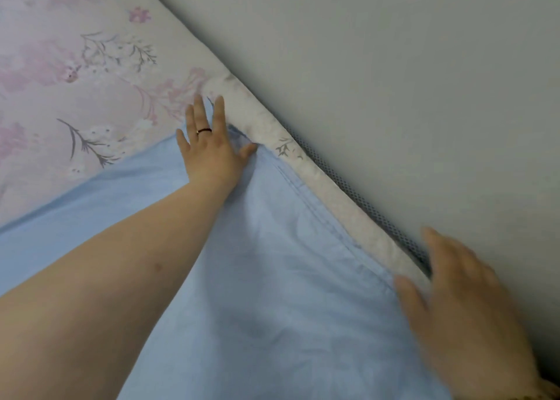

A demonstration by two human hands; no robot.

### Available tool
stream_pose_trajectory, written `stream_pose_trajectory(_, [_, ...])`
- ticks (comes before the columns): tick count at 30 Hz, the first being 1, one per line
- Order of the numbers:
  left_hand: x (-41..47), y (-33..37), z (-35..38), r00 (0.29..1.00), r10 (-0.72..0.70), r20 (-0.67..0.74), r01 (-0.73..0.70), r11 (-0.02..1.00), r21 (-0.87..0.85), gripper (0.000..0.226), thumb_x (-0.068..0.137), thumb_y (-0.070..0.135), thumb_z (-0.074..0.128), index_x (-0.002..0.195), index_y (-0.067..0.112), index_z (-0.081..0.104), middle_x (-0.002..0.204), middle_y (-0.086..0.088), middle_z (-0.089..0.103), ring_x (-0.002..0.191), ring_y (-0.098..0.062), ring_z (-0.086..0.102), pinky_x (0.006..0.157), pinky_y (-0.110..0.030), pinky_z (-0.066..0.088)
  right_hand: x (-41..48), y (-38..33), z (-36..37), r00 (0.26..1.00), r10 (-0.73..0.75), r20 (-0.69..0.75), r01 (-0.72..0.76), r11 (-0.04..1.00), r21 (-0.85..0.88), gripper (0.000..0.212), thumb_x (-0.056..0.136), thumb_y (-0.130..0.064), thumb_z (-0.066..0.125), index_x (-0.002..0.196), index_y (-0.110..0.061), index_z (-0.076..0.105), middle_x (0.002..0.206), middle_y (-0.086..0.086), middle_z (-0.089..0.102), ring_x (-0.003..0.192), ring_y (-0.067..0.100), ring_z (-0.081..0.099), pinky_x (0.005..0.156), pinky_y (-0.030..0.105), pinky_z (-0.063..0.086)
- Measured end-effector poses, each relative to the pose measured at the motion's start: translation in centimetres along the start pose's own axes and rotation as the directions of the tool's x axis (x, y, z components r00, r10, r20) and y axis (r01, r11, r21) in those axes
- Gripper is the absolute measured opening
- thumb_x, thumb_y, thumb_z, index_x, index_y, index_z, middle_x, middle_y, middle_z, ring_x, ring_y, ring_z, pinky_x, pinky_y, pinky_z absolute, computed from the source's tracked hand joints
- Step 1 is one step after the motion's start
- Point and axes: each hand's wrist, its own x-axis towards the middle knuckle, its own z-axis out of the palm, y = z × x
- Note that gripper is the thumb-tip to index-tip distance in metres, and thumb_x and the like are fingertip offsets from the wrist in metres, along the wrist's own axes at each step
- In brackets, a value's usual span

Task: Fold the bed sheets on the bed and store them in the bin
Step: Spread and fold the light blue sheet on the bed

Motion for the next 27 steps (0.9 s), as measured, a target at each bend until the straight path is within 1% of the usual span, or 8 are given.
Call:
stream_pose_trajectory(2, [0.4,0.1,0.8,0.993,-0.071,0.093,0.074,0.997,-0.037,0.079,0.091,0.05,0.043,0.149,0.021,-0.003,0.157,-0.007,-0.008,0.145,-0.021,-0.006,0.116,-0.043,0.0,-0.8,-2.6,2.2,0.968,-0.203,-0.147,0.216,0.974,0.074,0.057,0.083,-0.045,0.041,0.127,-0.01,0.041,0.124,0.022,0.057,0.11,0.037,0.057,0.094,0.042,0.041])
stream_pose_trajectory(5, [-0.3,-0.7,2.1,0.975,-0.016,0.223,0.042,0.993,-0.113,0.071,0.095,0.046,0.036,0.149,0.02,0.0,0.158,-0.007,-0.001,0.146,-0.018,0.0,0.116,-0.039,0.002,-2.9,-4.3,8.0,0.898,-0.439,0.026,0.437,0.898,0.052,0.066,0.081,-0.059,0.029,0.132,-0.019,0.037,0.151,0.01,0.025,0.137,0.025,0.026,0.107,0.042,0.016])
stream_pose_trajectory(7, [-1.1,-2.1,2.3,0.974,0.077,0.213,-0.061,0.995,-0.078,0.069,0.096,0.047,0.035,0.149,0.019,0.003,0.158,-0.006,0.001,0.145,-0.017,0.001,0.116,-0.035,0.0,-3.4,-3.6,11.0,0.877,-0.477,0.055,0.477,0.879,0.008,0.063,0.091,-0.056,0.017,0.143,-0.022,0.025,0.157,0.005,-0.001,0.145,0.019,0.0,0.113,0.043,0.007])
stream_pose_trajectory(10, [-3.2,-5.2,1.5,0.957,0.155,0.243,-0.176,0.982,0.067,0.066,0.094,0.054,0.025,0.149,0.023,0.005,0.158,-0.001,0.003,0.145,-0.015,0.002,0.114,-0.031,-0.005,-3.0,-3.4,12.2,0.891,-0.454,0.021,0.455,0.891,-0.018,0.064,0.093,-0.053,0.003,0.149,-0.021,0.001,0.156,0.002,-0.01,0.145,0.015,-0.008,0.116,0.041,0.0])
stream_pose_trajectory(14, [-7.6,-9.9,-0.7,0.958,0.086,0.272,-0.139,0.974,0.181,0.096,0.061,0.065,-0.012,0.148,0.031,0.006,0.158,0.003,0.0,0.145,-0.012,-0.002,0.108,-0.025,-0.013,-3.2,-4.0,11.1,0.893,-0.447,0.055,0.446,0.894,0.031,0.064,0.093,-0.055,0.004,0.148,-0.023,-0.001,0.156,-0.002,-0.009,0.144,0.012,-0.008,0.117,0.038,-0.002])
stream_pose_trajectory(22, [-19.1,-23.6,-9.1,0.886,-0.353,0.301,0.263,0.917,0.299,0.11,0.045,0.064,-0.018,0.147,0.03,-0.003,0.158,0.003,-0.005,0.145,-0.013,-0.005,0.113,-0.027,-0.006,-3.3,-5.2,9.5,0.902,-0.425,0.076,0.419,0.904,0.078,0.062,0.089,-0.063,0.006,0.146,-0.038,0.0,0.155,-0.016,-0.008,0.142,0.0,-0.007,0.115,0.03,-0.005])
stream_pose_trajectory(24, [-22.9,-27.4,-11.6,0.834,-0.47,0.288,0.373,0.866,0.333,0.11,0.046,0.067,-0.016,0.148,0.029,-0.002,0.158,0.003,-0.004,0.146,-0.014,-0.003,0.113,-0.029,-0.003,-3.7,-6.3,9.1,0.927,-0.34,0.157,0.336,0.941,0.048,0.069,0.084,-0.058,0.021,0.145,-0.027,0.023,0.155,0.005,0.018,0.143,0.018,0.014,0.115,0.035,0.0])
stream_pose_trajectory(27, [-28.5,-33.5,-15.2,0.75,-0.616,0.242,0.516,0.773,0.369,0.077,0.084,0.069,0.008,0.148,0.028,0.0,0.158,0.0,-0.002,0.146,-0.015,-0.001,0.115,-0.031,0.002,-4.7,-9.6,8.5,0.919,-0.227,0.321,0.243,0.97,-0.01,0.082,0.057,-0.047,0.032,0.109,0.01,0.061,0.117,0.037,0.055,0.105,0.052,0.053,0.113,0.031,-0.009])
